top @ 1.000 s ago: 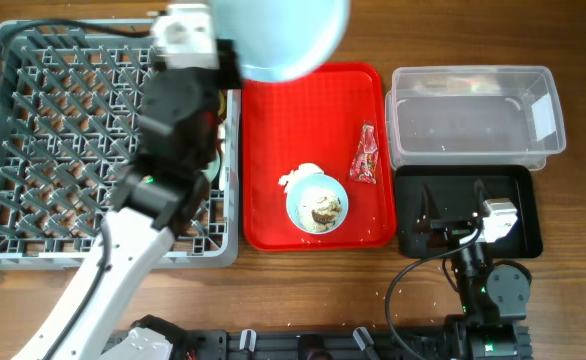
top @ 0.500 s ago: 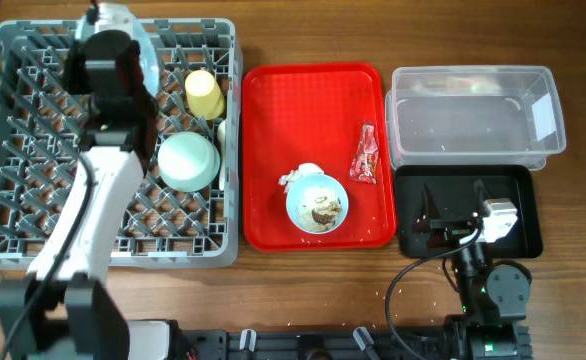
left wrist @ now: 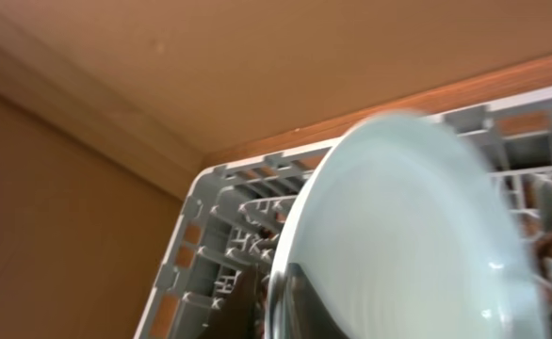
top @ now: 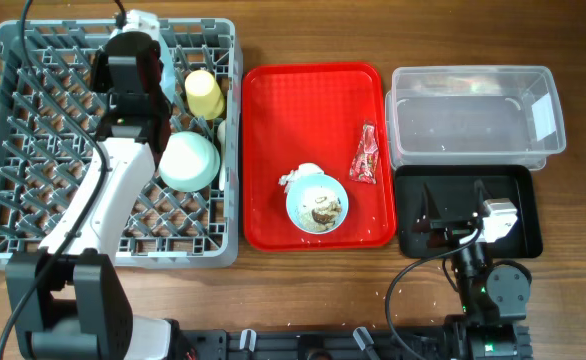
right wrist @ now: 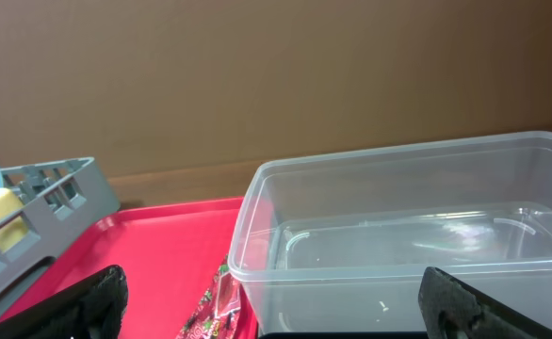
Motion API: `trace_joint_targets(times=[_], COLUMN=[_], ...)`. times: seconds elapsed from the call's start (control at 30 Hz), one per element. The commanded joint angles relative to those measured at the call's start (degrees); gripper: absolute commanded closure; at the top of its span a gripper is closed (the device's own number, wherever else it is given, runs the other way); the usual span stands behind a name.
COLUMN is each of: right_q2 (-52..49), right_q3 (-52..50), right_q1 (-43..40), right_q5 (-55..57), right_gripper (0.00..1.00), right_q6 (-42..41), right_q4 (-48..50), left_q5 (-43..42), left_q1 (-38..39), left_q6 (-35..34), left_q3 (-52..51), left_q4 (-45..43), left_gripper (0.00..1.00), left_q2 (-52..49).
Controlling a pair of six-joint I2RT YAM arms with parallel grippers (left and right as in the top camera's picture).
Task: Sort waste into correct bins and load items into the dishwasher rack
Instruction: 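Stand the blue plate upright in the rack with the left gripper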
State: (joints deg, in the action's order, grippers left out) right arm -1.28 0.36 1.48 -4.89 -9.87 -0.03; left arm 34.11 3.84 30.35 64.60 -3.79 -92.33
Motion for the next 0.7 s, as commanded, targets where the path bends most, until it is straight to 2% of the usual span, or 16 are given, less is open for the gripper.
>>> trace_joint_targets(times=[0.0, 0.1, 0.23, 0.33, 0.37, 0.4, 0.43, 0.53, 0.57, 0.67], right_q2=[0.31, 0.31, 0.31, 0.31, 0.31, 0.31, 0.31, 0.31, 0.31, 0.31], right_q3=[-0.07, -0.07, -0.07, -0.07, -0.07, -0.07, -0.07, -0.07, -0.07, -0.07], right_q1=[0.02, 0.02, 0.00, 0.02, 0.00, 0.00, 0.02, 0.02, 0.02, 0.00], right_q5=[0.13, 0.13, 0.15, 0.13, 0.13, 0.13, 0.13, 0.13, 0.13, 0.13], right_gripper=[0.00, 0.00, 0.00, 0.00, 0.00, 0.00, 0.00, 0.00, 0.00, 0.00], right_q6=[-0.72, -0.72, -0.72, -0.70, -0.72, -0.72, -0.70, -0.72, -0.72, -0.70], right_q4=[0.17, 0.17, 0.17, 0.17, 0.17, 0.17, 0.17, 0.17, 0.17, 0.17], left_q5=[-2.82, -4.07, -16.22, -27.71, -30.56, -34.01, -37.68, -56.85, -61.70, -63.23], left_q1=[0.57, 0.57, 0.57, 0.61, 0.87, 1.22, 1.70, 4.07, 5.49, 9.77], left_q6=[-3.85, -15.69, -24.06, -30.49, -33.11, -36.00, -38.62, -48.28, -49.09, -51.78], left_q3=[-0.09, -0.09, -0.09, -0.09, -0.09, -0.09, -0.09, -0.09, -0.09, -0.09], left_q4=[-0.24, 1.03, 4.09, 4.76, 5.20, 6.23, 7.85, 16.70, 18.14, 19.02], left_gripper=[0.76, 0.75, 0.72, 0.56, 0.43, 0.19, 0.00, 0.00, 0.00, 0.00], left_q2=[-0.37, -0.37, -0.35, 0.37, 1.07, 1.99, 2.93, 5.03, 5.35, 5.95])
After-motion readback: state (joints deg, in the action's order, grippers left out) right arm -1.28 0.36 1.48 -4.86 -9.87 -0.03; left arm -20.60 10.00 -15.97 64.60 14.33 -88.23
